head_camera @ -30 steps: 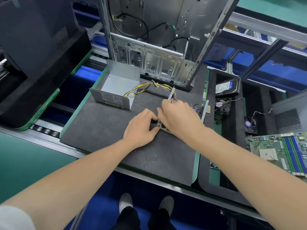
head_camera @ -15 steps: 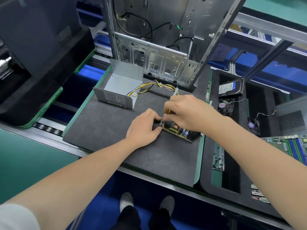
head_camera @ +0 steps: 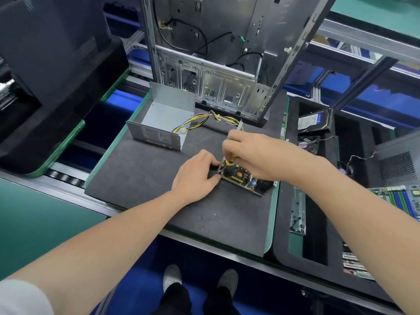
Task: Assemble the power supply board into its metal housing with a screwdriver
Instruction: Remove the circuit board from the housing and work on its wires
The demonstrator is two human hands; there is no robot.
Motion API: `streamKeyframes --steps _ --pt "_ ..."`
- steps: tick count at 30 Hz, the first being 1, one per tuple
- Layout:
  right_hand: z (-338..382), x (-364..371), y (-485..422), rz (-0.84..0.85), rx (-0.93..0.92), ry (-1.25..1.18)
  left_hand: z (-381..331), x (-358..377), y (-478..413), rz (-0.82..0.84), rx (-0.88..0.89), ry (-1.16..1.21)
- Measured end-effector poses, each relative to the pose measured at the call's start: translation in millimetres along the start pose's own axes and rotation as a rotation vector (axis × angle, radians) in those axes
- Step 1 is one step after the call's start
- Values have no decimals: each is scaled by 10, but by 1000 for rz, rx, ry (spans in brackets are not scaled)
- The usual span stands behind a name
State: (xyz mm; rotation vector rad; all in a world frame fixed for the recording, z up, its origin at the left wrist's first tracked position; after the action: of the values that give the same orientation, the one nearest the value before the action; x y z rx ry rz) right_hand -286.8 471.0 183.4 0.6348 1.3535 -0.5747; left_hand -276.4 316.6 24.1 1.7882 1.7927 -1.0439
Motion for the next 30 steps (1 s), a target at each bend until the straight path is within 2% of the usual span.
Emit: streamKeyframes --steps 3,6,8,11,13,16,21,23,27,30 --pt "15 11 -8 -75 -38 41 2 7 3 -6 0 -9" --pt "60 46 -40 -180 33 -10 11 10 4 -10 3 -12" --pt "67 102 -66 -223 175 32 17 16 4 -11 2 -12" --pt "78 248 -51 -303 490 27 17 19 4 -9 1 -6" --pt "68 293 -50 -318 589 30 17 17 4 -10 3 -7" --pt "55 218 -62 -291 461 97 12 14 6 -16 8 -16" --pt "22 15 -6 -73 -29 20 13 23 1 -10 15 -29" --pt "19 22 0 -23 -161 53 11 25 1 -2 7 -34" --pt "35 28 -34 -119 -135 24 4 28 -3 -1 5 -53" --pt "41 90 -78 -165 88 90 16 35 0 -9 15 -41"
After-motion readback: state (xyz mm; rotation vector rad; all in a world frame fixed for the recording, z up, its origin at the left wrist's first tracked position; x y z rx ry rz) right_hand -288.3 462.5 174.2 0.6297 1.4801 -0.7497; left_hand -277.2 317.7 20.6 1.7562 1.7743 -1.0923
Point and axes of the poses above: each hand's wrist, its own y-axis away from the middle knuckle, its own x-axis out of the palm, z = x × y, the point moved 3 cm from there along -y, towards the middle knuckle, and after that the axes turned 12 degrees about -z, right-handed, at the moved point
